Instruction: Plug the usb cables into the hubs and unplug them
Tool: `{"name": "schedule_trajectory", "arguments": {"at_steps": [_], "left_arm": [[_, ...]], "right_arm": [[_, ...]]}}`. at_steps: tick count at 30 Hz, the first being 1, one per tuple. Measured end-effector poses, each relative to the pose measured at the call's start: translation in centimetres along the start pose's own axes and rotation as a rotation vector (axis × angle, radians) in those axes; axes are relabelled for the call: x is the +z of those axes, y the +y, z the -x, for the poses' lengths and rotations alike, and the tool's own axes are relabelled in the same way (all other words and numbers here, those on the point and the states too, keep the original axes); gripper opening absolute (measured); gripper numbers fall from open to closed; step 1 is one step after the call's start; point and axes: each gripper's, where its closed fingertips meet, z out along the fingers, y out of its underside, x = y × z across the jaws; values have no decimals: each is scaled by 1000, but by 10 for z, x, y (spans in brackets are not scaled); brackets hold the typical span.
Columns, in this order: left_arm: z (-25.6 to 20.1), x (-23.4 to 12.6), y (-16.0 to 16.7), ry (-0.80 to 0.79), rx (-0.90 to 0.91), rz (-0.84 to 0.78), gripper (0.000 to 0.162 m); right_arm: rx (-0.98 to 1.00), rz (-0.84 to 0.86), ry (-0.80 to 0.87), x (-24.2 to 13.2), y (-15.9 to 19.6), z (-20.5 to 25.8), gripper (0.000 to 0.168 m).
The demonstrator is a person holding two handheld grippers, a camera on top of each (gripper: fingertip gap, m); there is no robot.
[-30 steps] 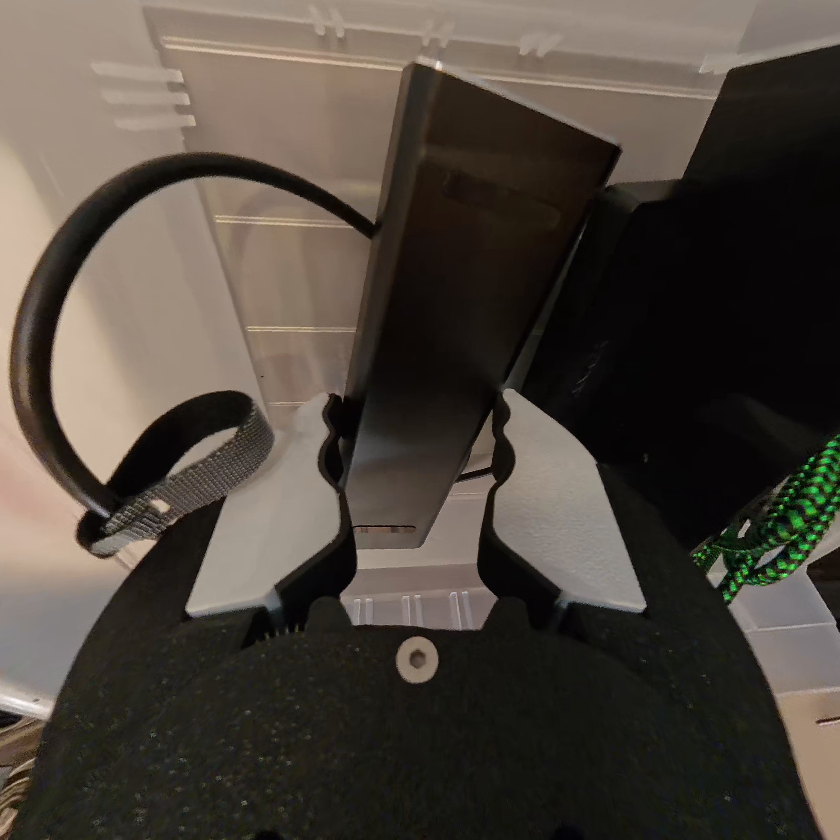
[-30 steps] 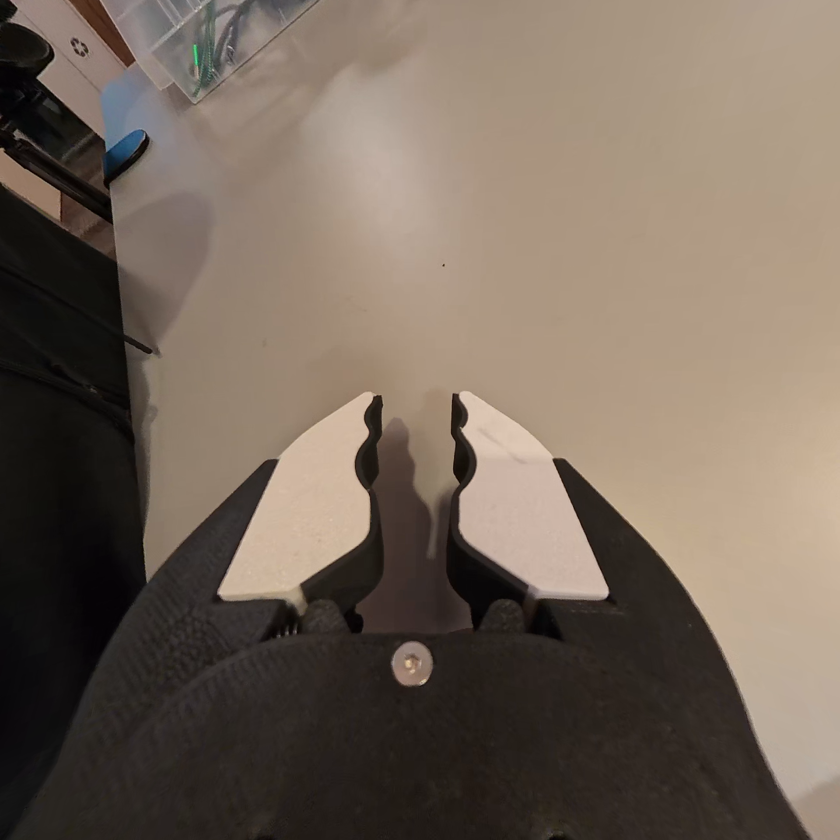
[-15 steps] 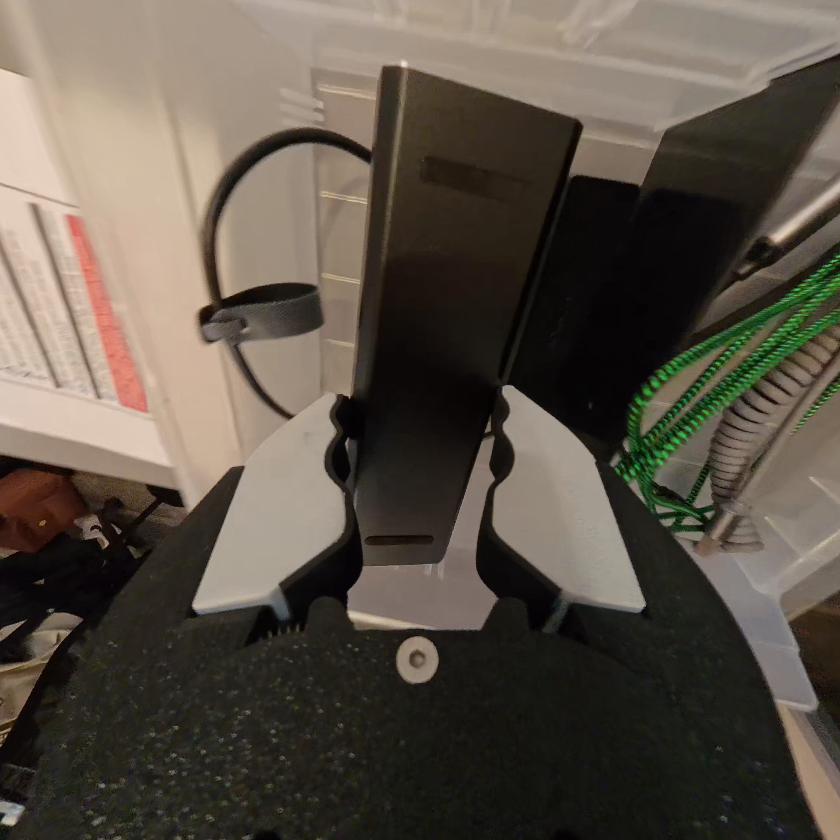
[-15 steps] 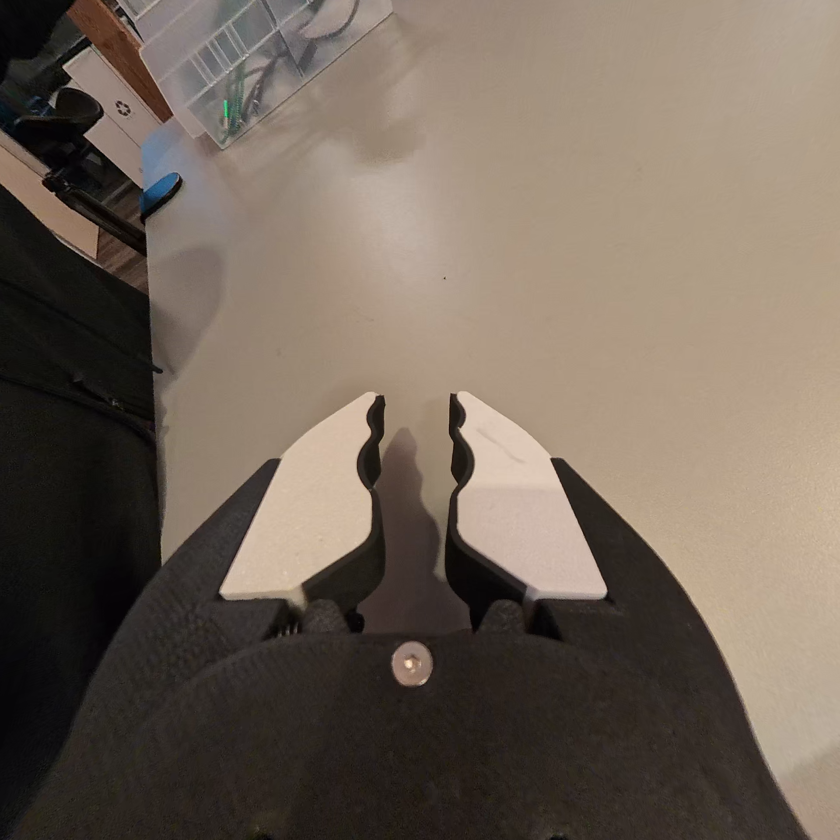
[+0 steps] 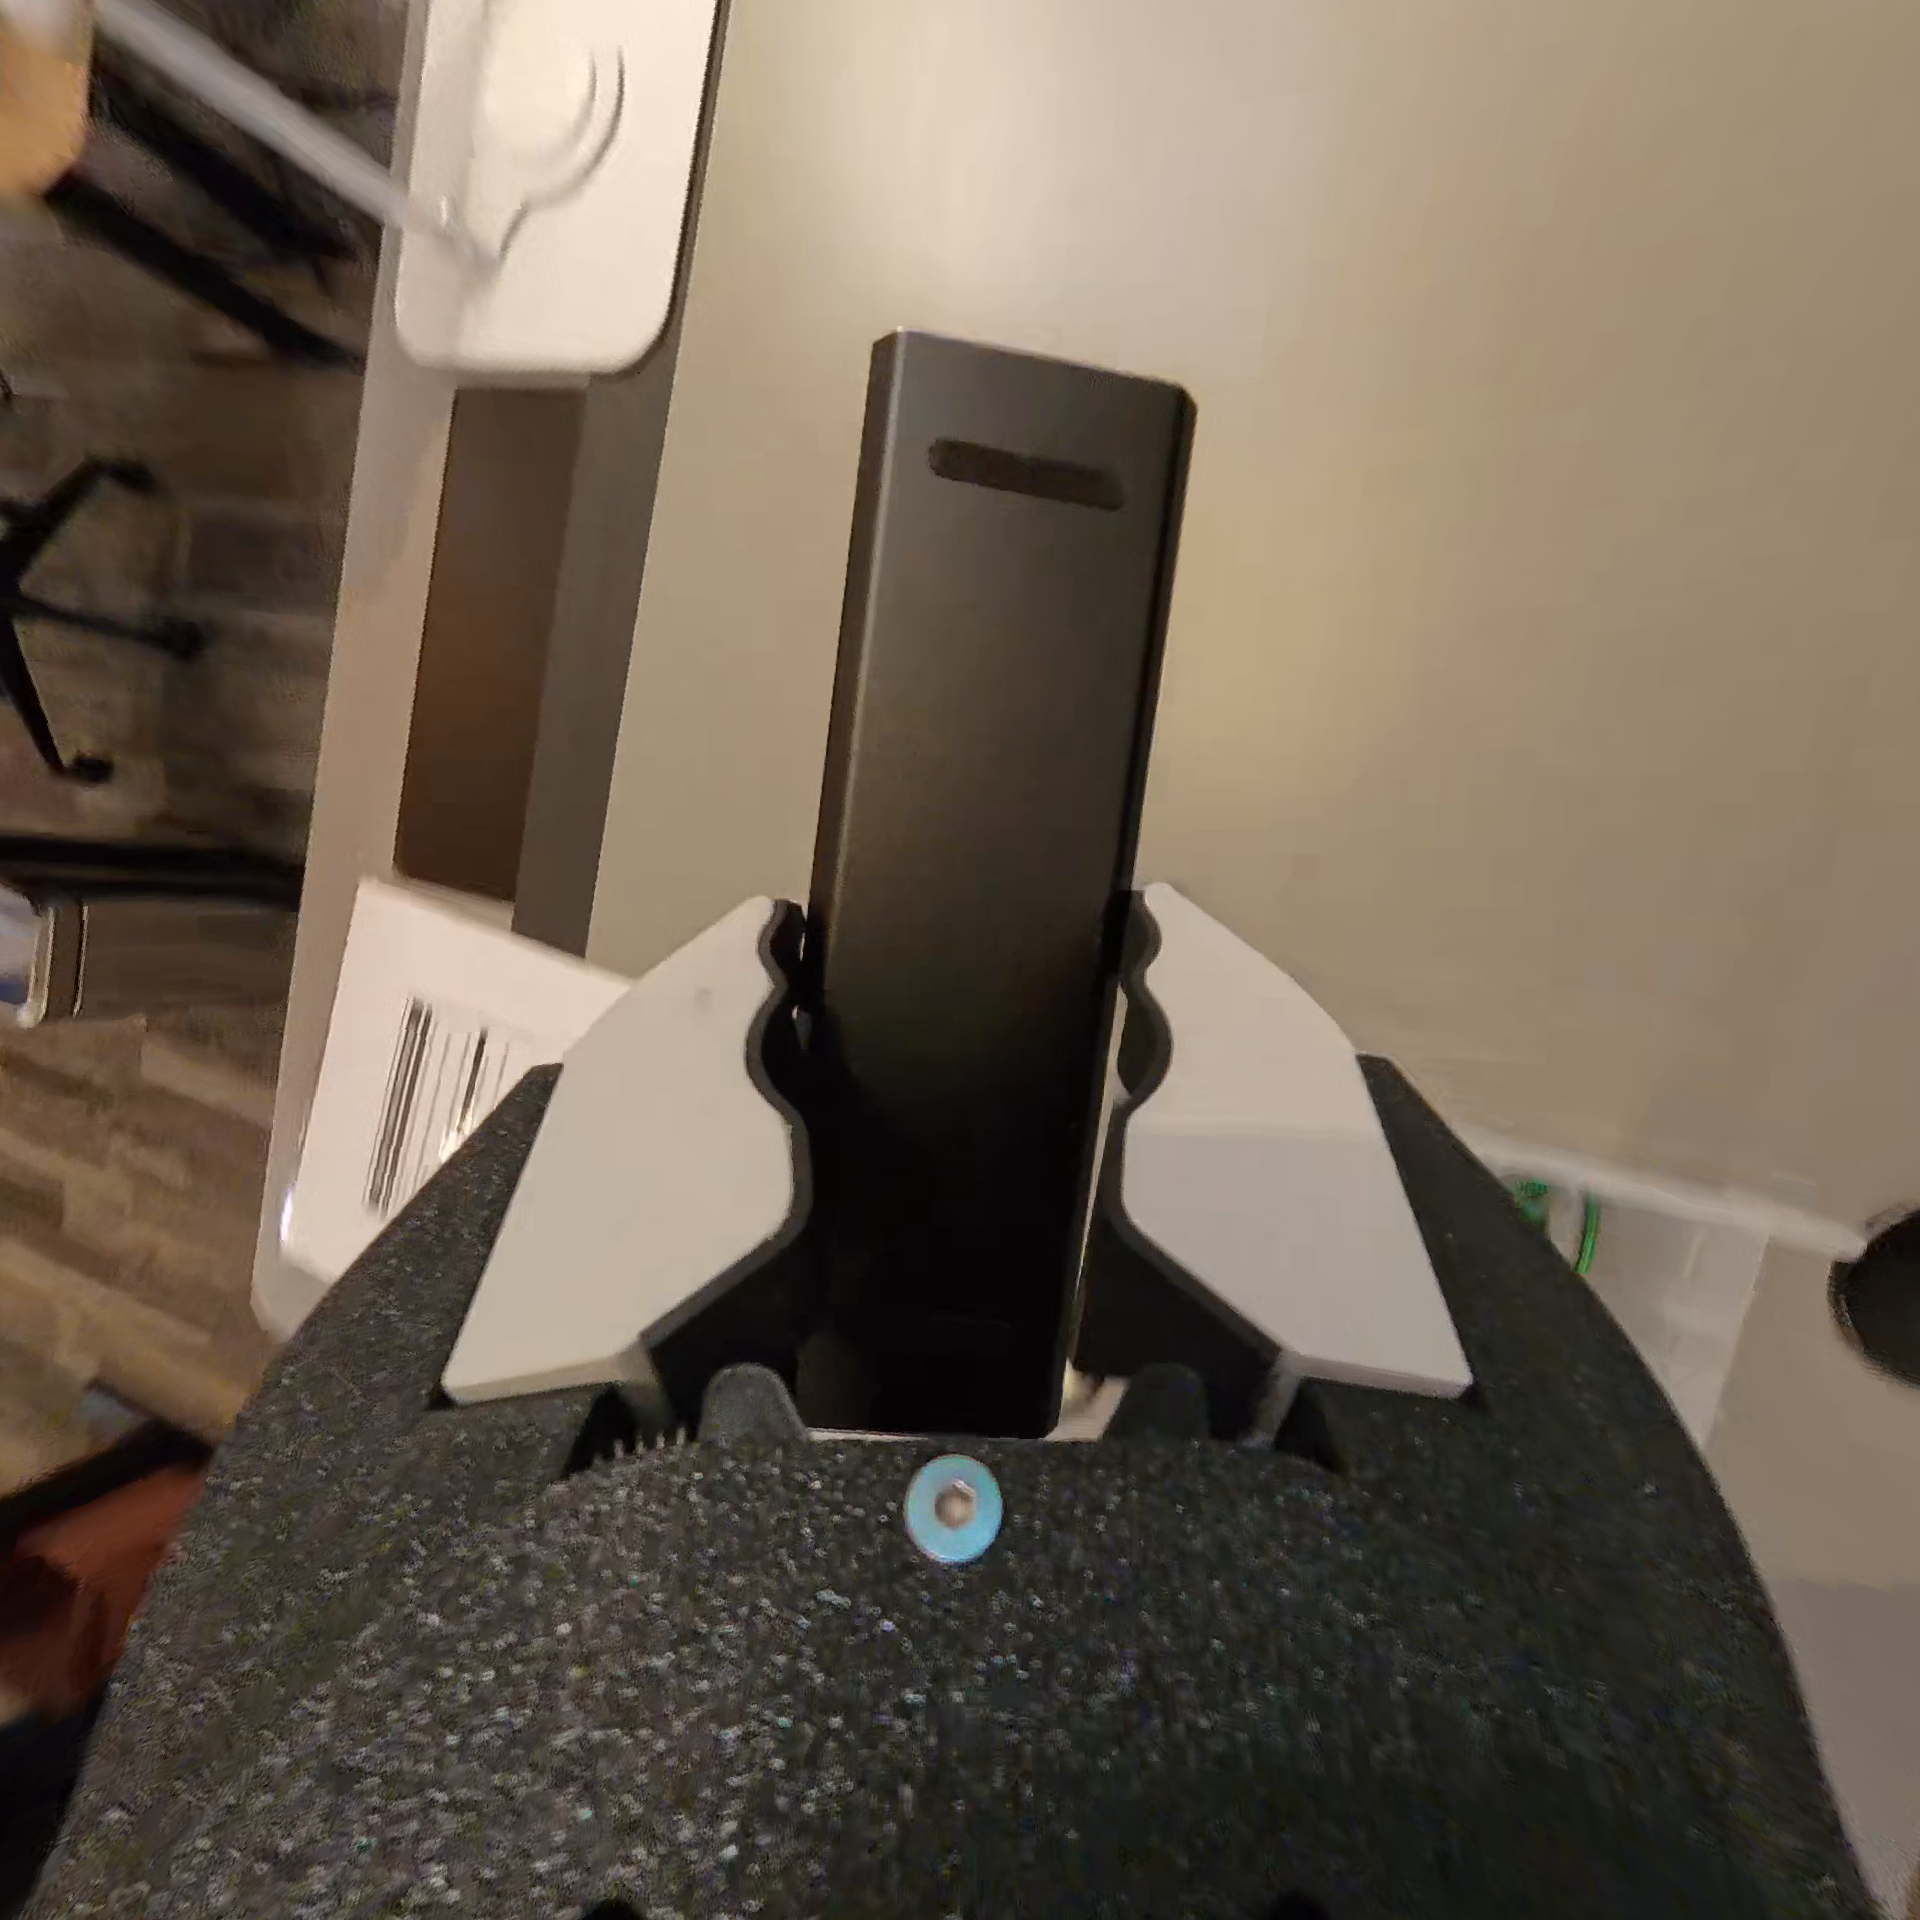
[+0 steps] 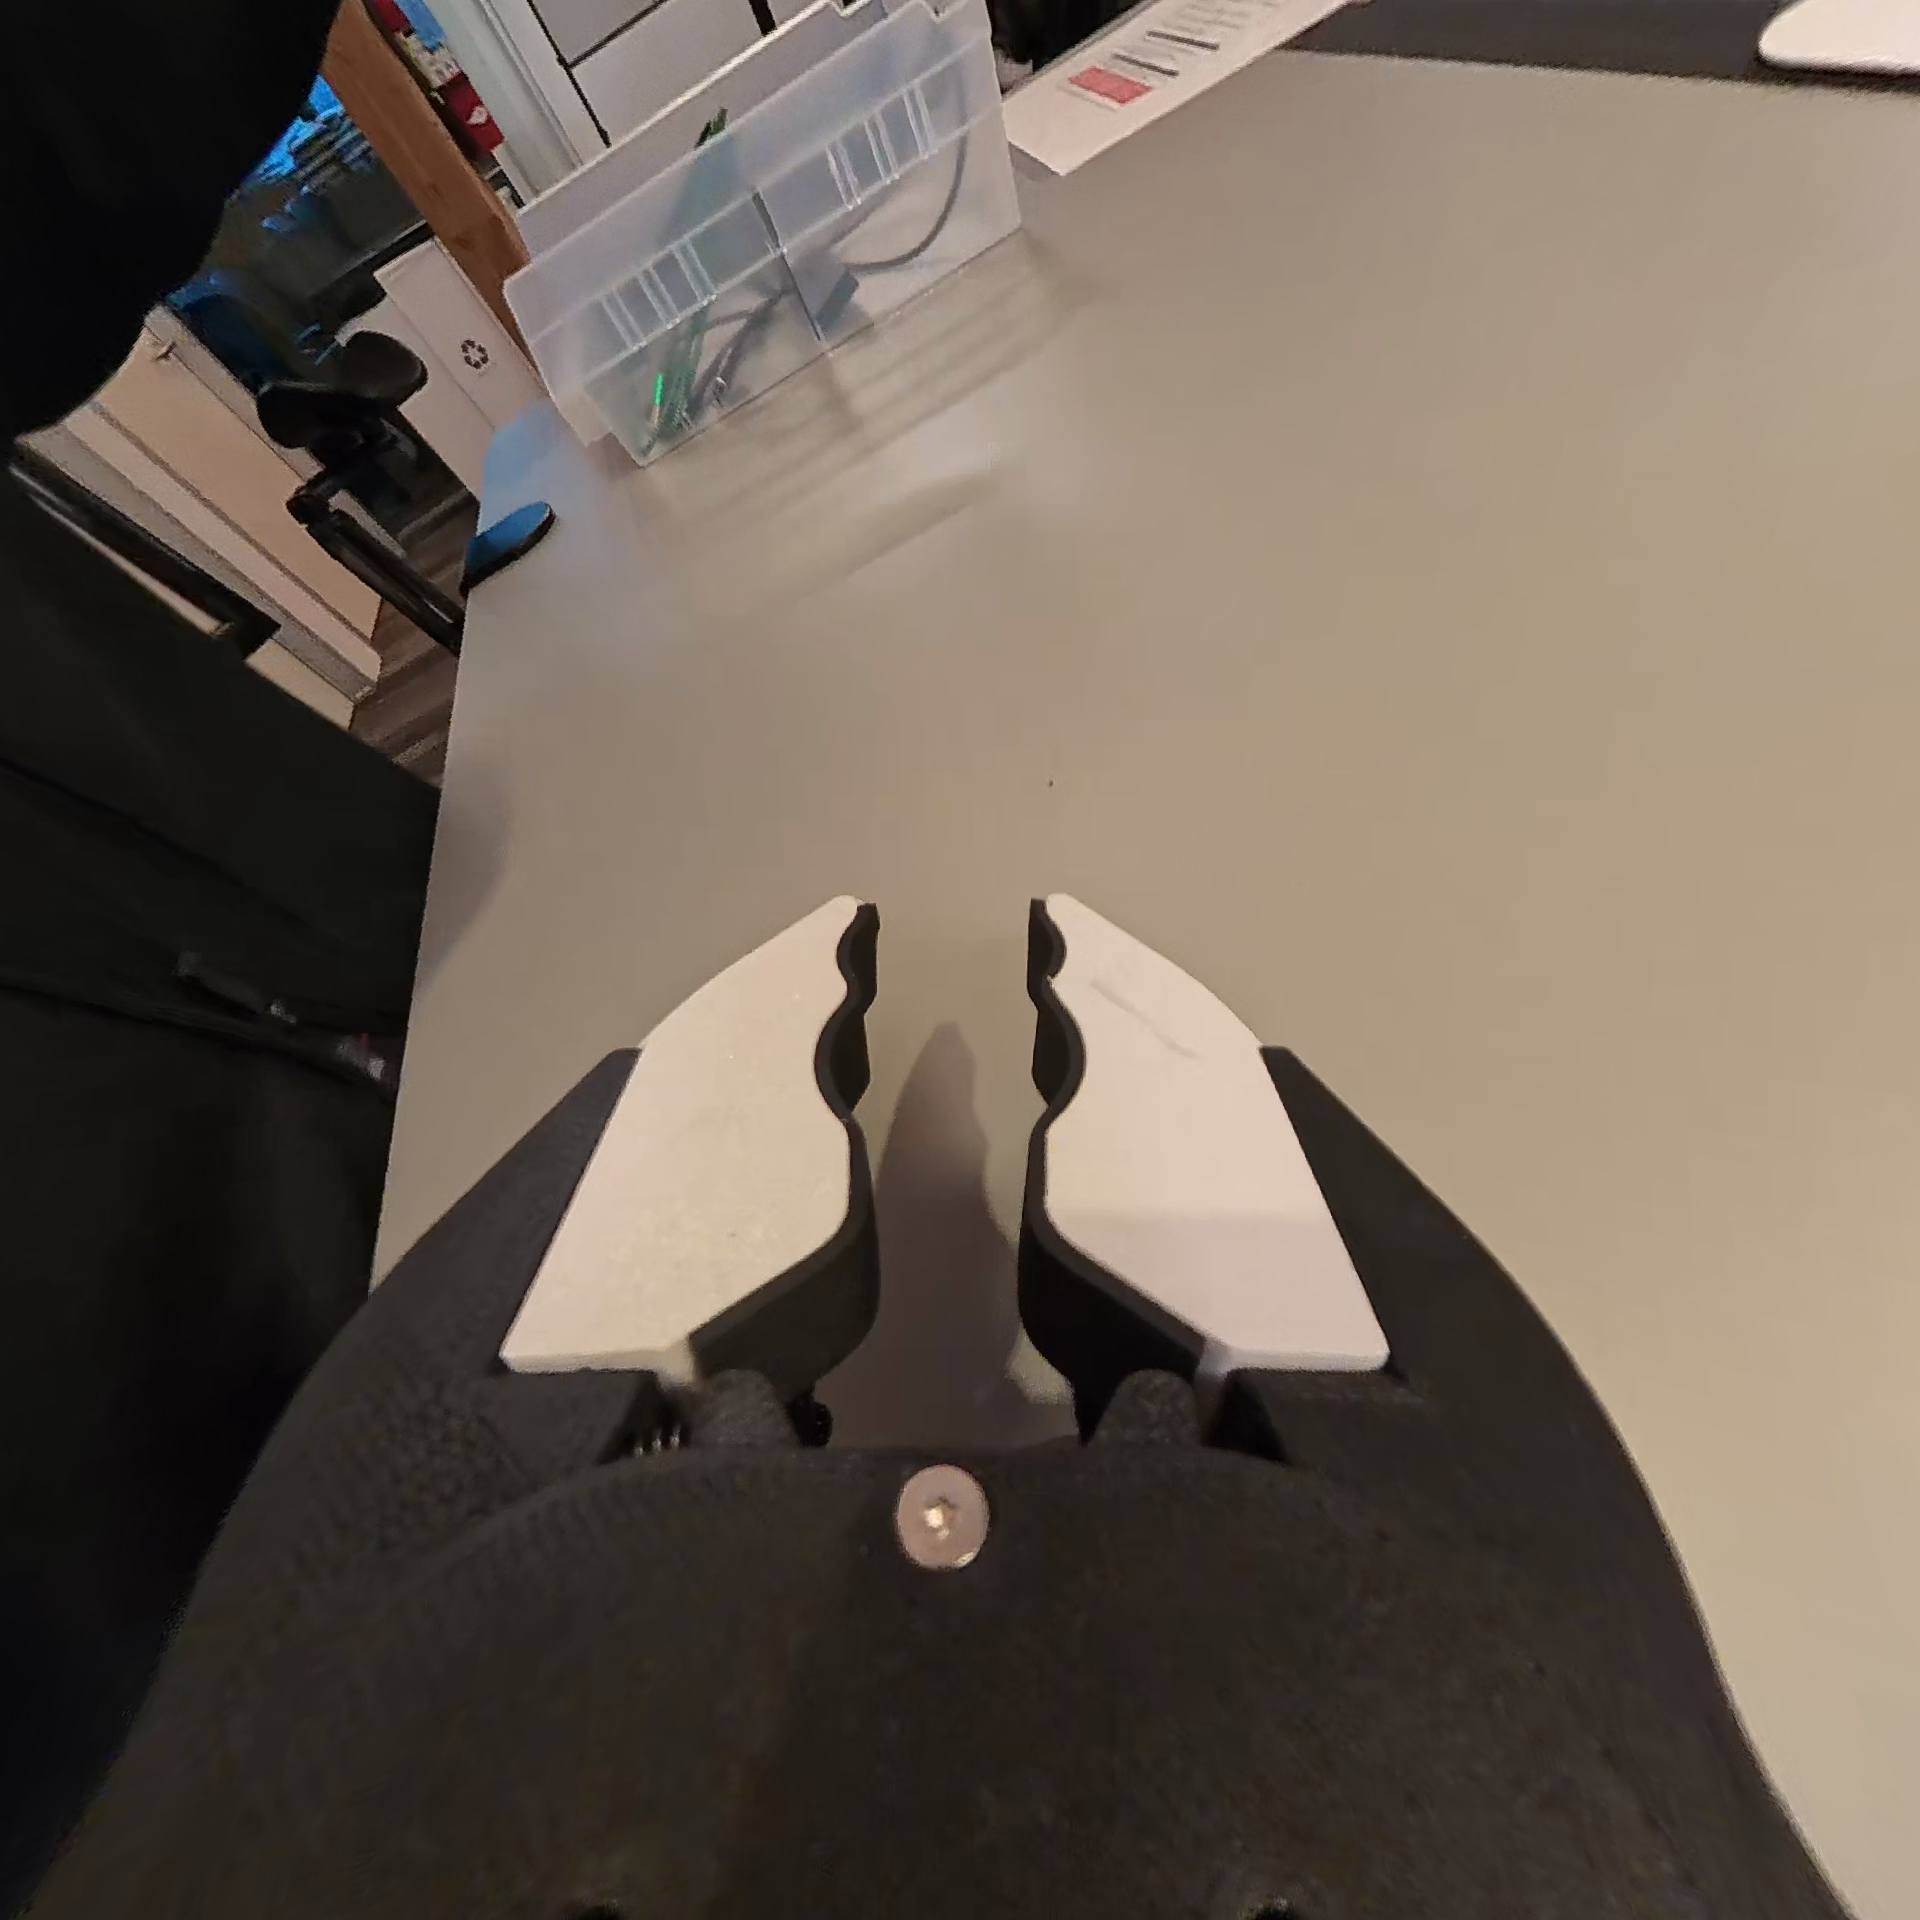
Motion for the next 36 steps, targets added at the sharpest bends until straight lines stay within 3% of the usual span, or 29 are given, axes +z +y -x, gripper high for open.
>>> {"name": "schedule_trajectory", "arguments": {"at_steps": [8, 14, 16, 20, 24, 27, 31, 36], "left_arm": [[-64, 103, -135, 300, 73, -276, 59], [-125, 191, -199, 494, 144, -329, 59], [-137, 210, -207, 498, 187, -309, 59], [-139, 233, -215, 435, 212, -308, 59], [-144, 241, -215, 421, 229, -304, 59], [-146, 248, -213, 402, 226, -301, 59], [-150, 252, -215, 373, 234, -315, 59], [-153, 259, -208, 308, 277, -274, 55]], "right_arm": [[-12, -62, -11, 51, -37, -9, 47], [355, -143, -226, 81, -54, 11, 68], [463, -186, -279, 77, -57, 10, 66], [458, -205, -249, 61, -53, 4, 51], [505, -212, -228, 54, -51, -2, 63], [516, -223, -213, 50, -51, -8, 63], [444, -166, -86, 56, -42, -20, 38], [228, -68, 23, 59, -34, -25, 35]]}}
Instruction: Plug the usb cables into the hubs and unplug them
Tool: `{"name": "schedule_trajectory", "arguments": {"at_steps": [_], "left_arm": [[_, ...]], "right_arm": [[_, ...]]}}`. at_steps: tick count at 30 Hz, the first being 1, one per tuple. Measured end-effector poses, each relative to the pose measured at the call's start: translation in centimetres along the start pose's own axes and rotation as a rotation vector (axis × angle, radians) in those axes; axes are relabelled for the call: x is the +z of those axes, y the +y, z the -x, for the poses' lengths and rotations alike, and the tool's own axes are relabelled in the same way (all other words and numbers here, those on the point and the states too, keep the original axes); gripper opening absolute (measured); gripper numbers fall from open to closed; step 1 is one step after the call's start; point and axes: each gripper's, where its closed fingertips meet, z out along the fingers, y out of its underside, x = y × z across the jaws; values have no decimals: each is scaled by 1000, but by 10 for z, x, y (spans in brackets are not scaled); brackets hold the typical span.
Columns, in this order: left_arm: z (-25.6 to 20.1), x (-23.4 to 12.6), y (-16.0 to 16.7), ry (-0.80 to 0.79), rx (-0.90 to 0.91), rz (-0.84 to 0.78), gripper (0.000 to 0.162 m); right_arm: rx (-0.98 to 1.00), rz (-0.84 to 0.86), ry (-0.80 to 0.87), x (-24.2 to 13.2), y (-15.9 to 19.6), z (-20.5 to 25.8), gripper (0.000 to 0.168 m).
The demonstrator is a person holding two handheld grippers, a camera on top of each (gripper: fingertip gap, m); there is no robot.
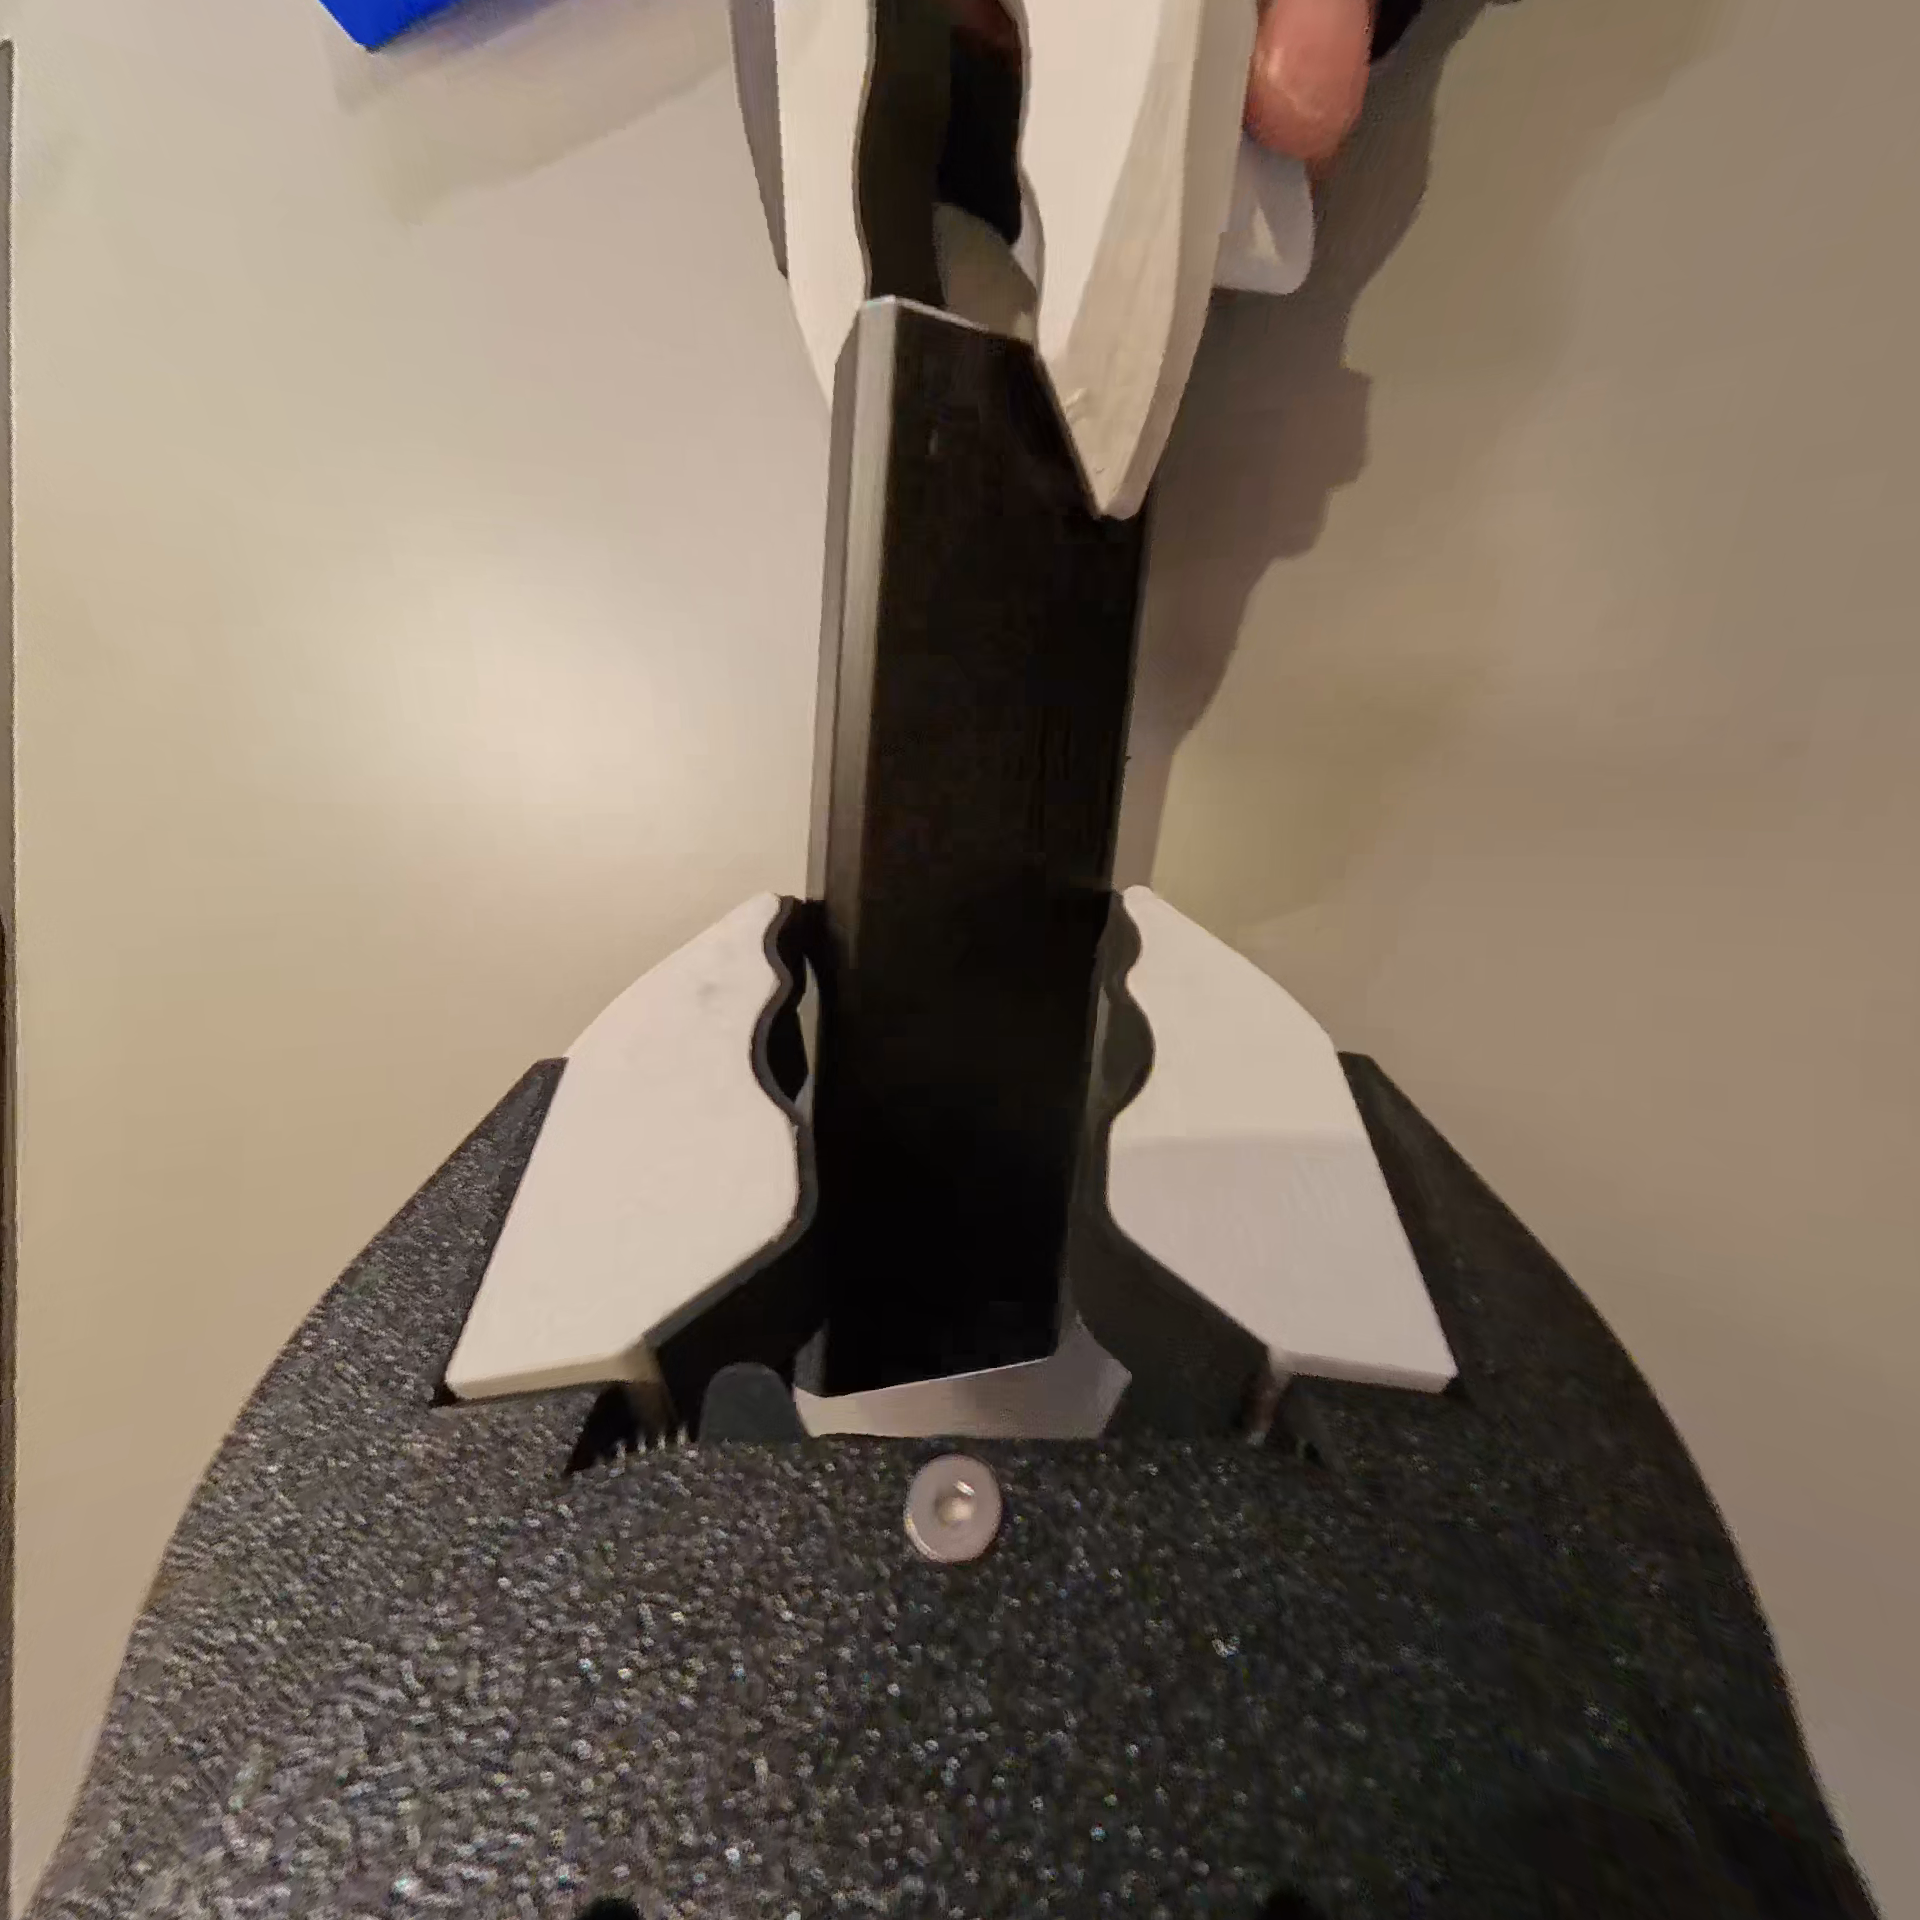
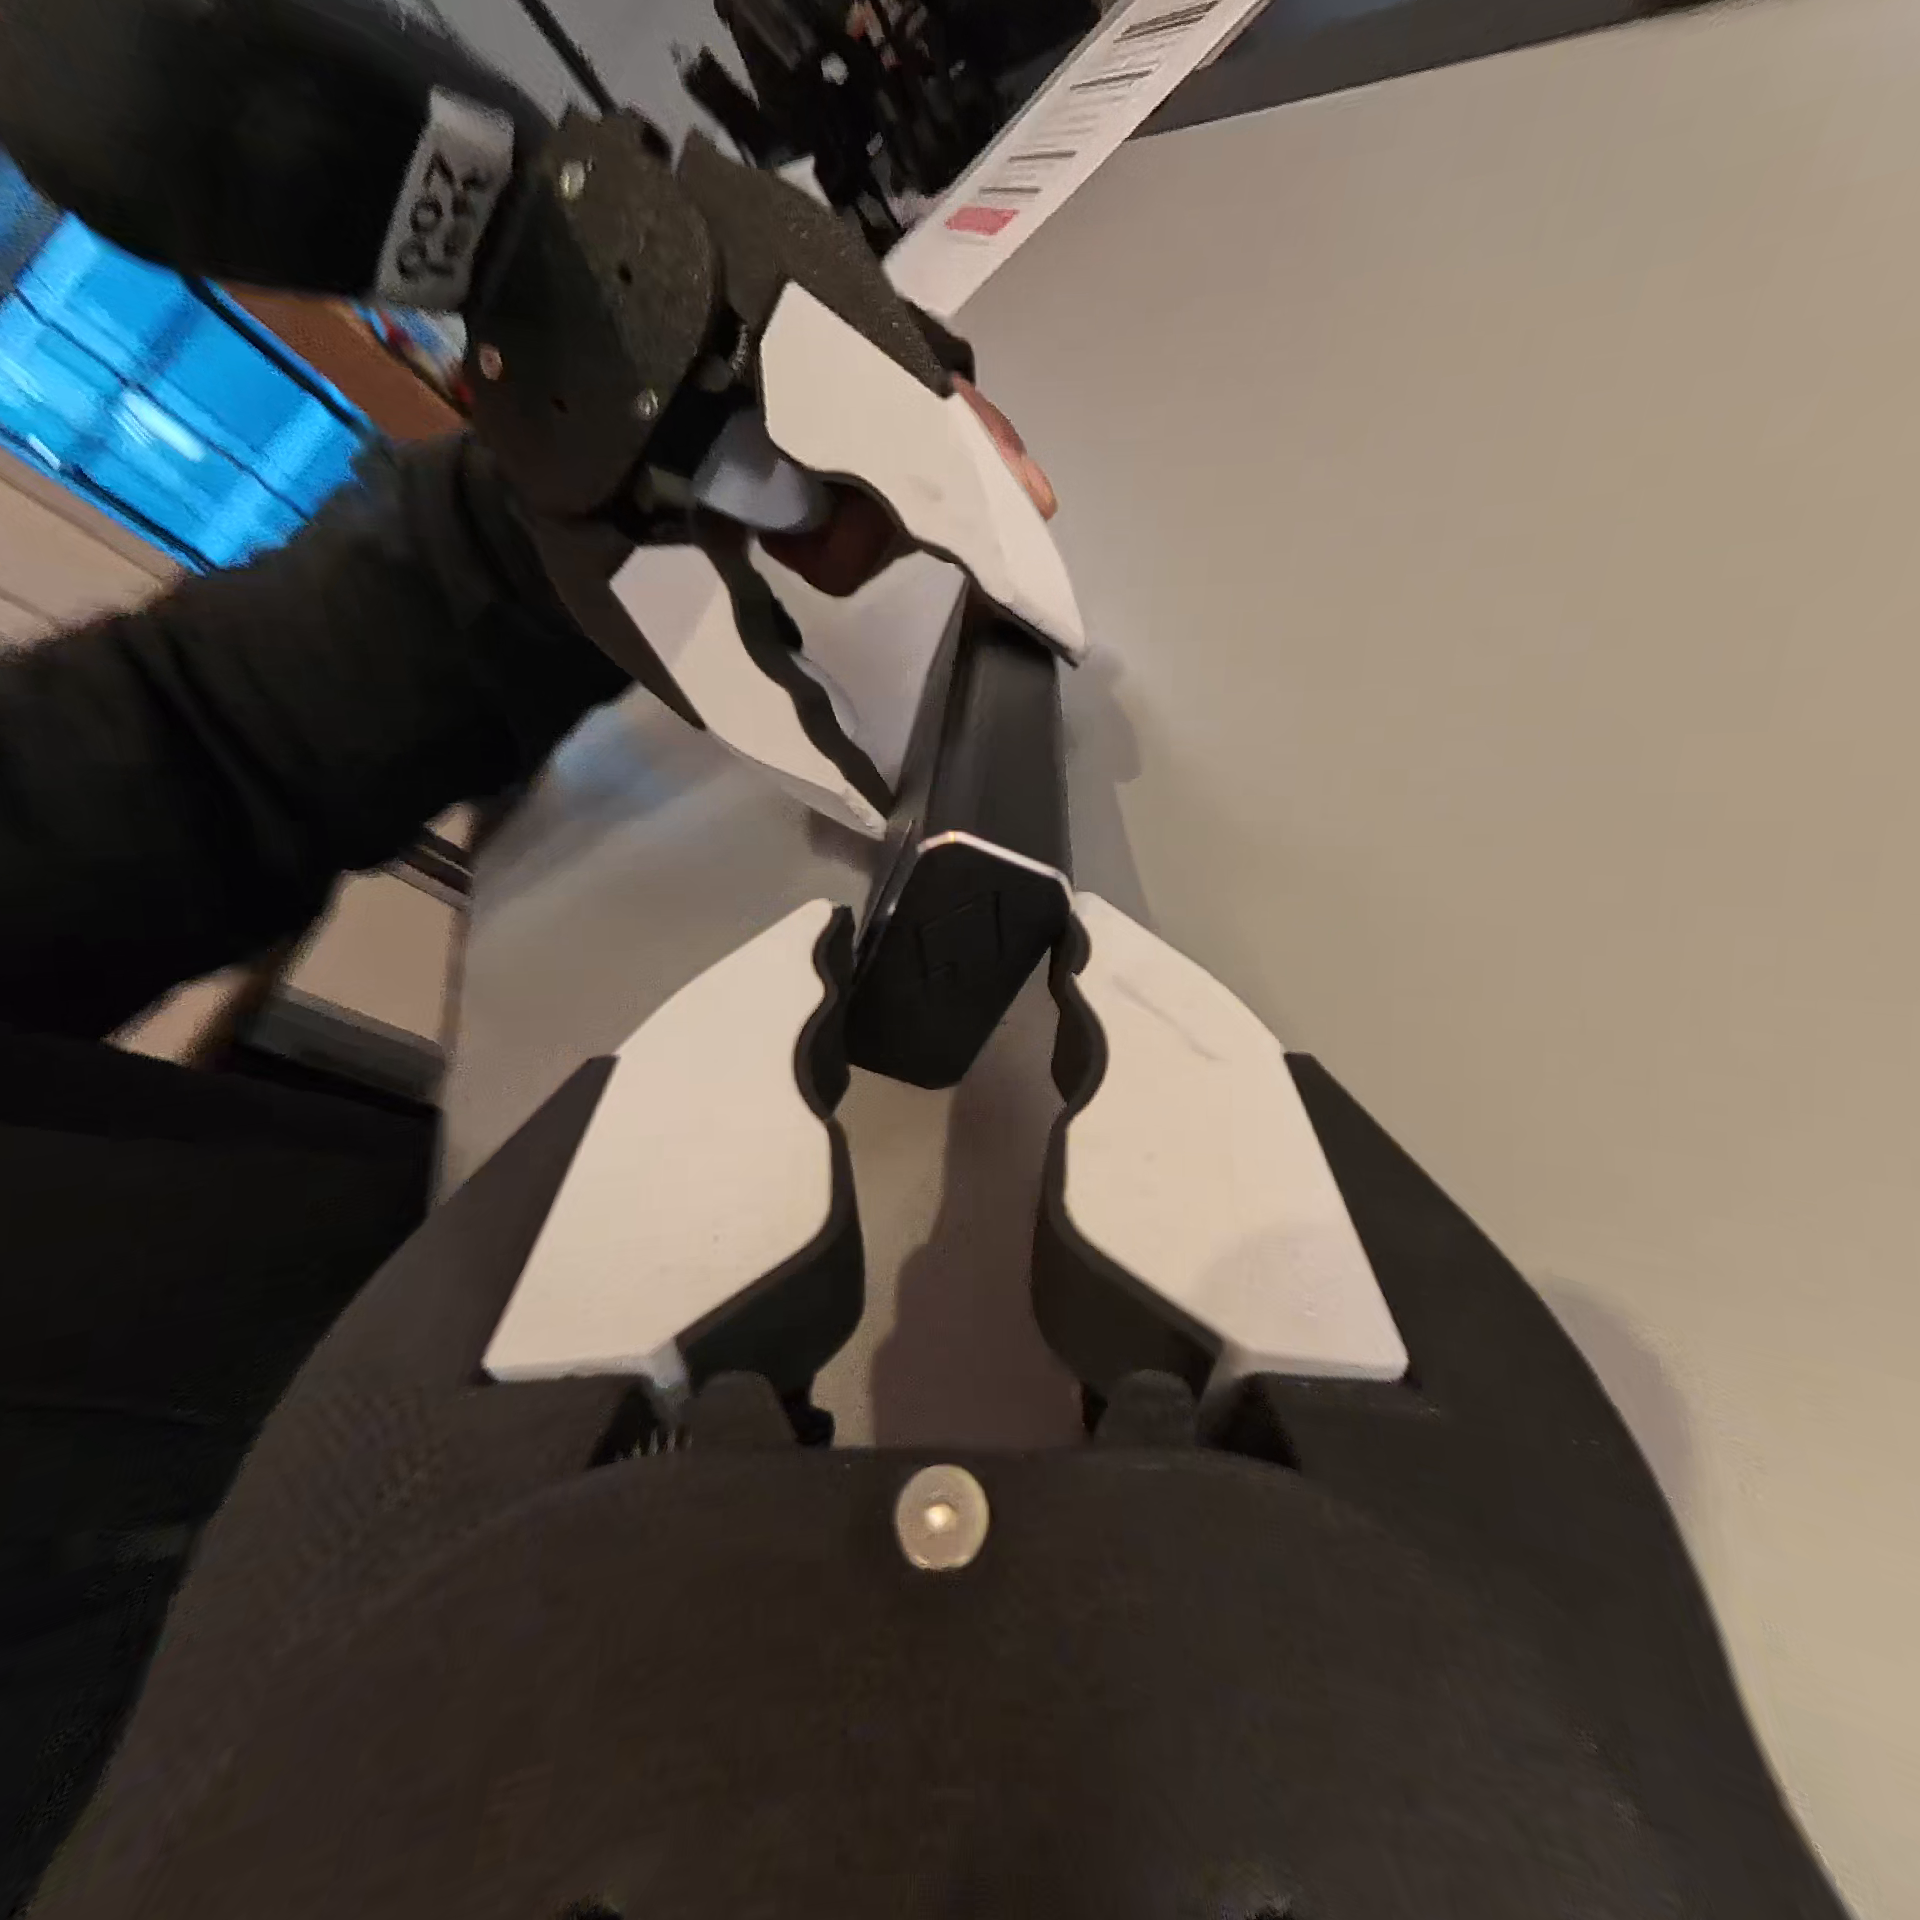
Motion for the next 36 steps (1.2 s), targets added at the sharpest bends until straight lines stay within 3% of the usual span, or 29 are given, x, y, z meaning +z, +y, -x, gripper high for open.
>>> {"name": "schedule_trajectory", "arguments": {"at_steps": [4, 9, 12, 15, 20, 24, 28, 33, 36], "left_arm": [[0, -21, -13, -41, -16, -80, 37], [-17, -41, -1, 96, -150, -76, 54], [-26, -36, 14, 149, -208, -40, 58], [-33, -22, 30, 109, -152, 48, 63], [-29, -8, 42, -32, -81, 123, 58], [-19, -5, 38, -241, 60, 121, 49], [-13, -6, 27, -453, 245, 102, 44], [-13, 1, 19, -577, 447, 143, 29], [-9, 2, 19, -641, 480, 163, 28]], "right_arm": [[-385, 96, 130, -2, 7, -3, 27], [-880, 137, 216, -6, 14, -5, 27], [-1102, 145, 252, -11, 18, -11, 27], [-1270, 145, 287, -16, 22, -17, 27], [-1412, 114, 342, -20, 23, -18, 27], [-1513, 114, 411, -19, 22, -22, 27], [-1528, 106, 424, -20, 20, -24, 27], [-1588, 104, 443, -18, 20, -22, 27], [-1499, 134, 359, -18, 28, -19, 27]]}}
